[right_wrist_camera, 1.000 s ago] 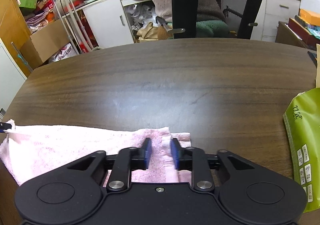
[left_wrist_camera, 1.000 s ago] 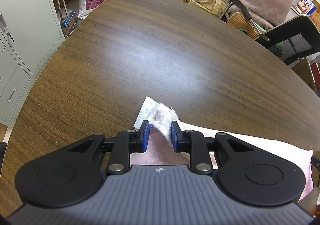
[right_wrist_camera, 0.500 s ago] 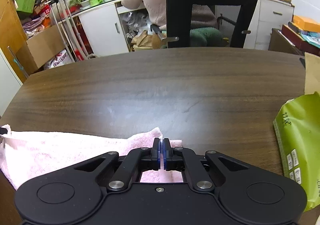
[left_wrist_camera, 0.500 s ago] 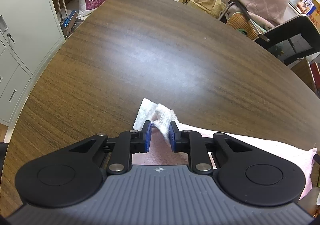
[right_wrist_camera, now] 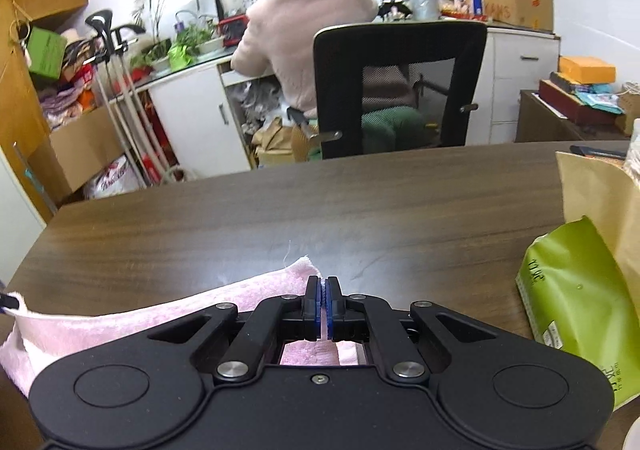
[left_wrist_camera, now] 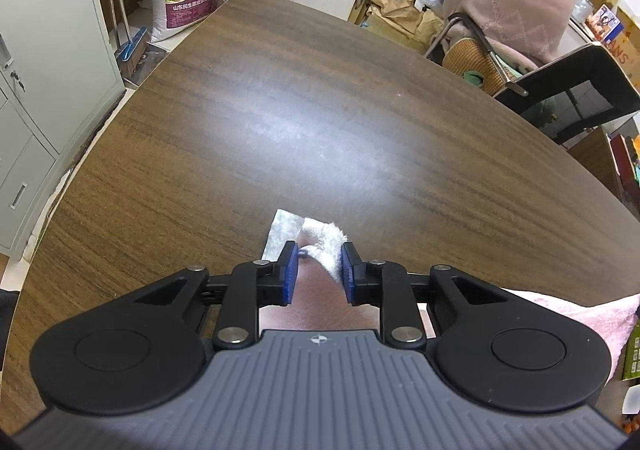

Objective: Fold towel

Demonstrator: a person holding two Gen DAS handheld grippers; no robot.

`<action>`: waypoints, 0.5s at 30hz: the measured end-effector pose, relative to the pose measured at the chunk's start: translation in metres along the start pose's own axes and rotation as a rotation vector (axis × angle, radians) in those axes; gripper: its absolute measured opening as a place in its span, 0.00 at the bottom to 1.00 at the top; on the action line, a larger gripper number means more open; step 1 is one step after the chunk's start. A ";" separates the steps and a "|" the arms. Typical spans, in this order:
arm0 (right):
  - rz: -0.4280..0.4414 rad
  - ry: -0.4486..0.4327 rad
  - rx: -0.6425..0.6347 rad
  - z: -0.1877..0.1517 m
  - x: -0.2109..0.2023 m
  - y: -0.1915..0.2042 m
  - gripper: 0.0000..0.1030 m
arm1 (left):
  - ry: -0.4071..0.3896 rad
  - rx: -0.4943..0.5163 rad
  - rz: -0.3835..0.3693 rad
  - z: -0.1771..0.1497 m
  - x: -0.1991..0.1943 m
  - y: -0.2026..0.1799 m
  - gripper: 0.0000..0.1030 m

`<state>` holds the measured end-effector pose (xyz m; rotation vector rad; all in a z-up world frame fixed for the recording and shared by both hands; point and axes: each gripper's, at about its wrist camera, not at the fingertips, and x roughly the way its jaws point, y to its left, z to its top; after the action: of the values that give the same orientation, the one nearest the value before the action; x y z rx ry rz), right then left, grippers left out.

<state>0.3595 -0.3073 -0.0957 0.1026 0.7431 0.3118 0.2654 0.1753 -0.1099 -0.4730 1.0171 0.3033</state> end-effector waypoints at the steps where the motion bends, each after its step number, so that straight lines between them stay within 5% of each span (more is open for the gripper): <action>1: -0.007 0.003 0.003 0.000 0.002 -0.001 0.02 | 0.000 -0.002 -0.001 0.001 0.001 0.000 0.23; 5: -0.026 0.015 0.028 0.001 0.007 -0.006 0.02 | -0.004 0.015 0.028 0.006 0.007 -0.006 0.29; 8: -0.045 0.038 0.047 -0.002 0.016 -0.008 0.02 | -0.006 0.025 0.065 0.009 0.009 -0.009 0.48; 15: -0.098 0.066 0.057 -0.007 0.030 -0.007 0.04 | -0.042 0.019 0.131 0.012 0.005 -0.002 0.49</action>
<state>0.3774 -0.3047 -0.1217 0.1100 0.8203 0.2013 0.2776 0.1799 -0.1088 -0.3820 1.0114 0.4186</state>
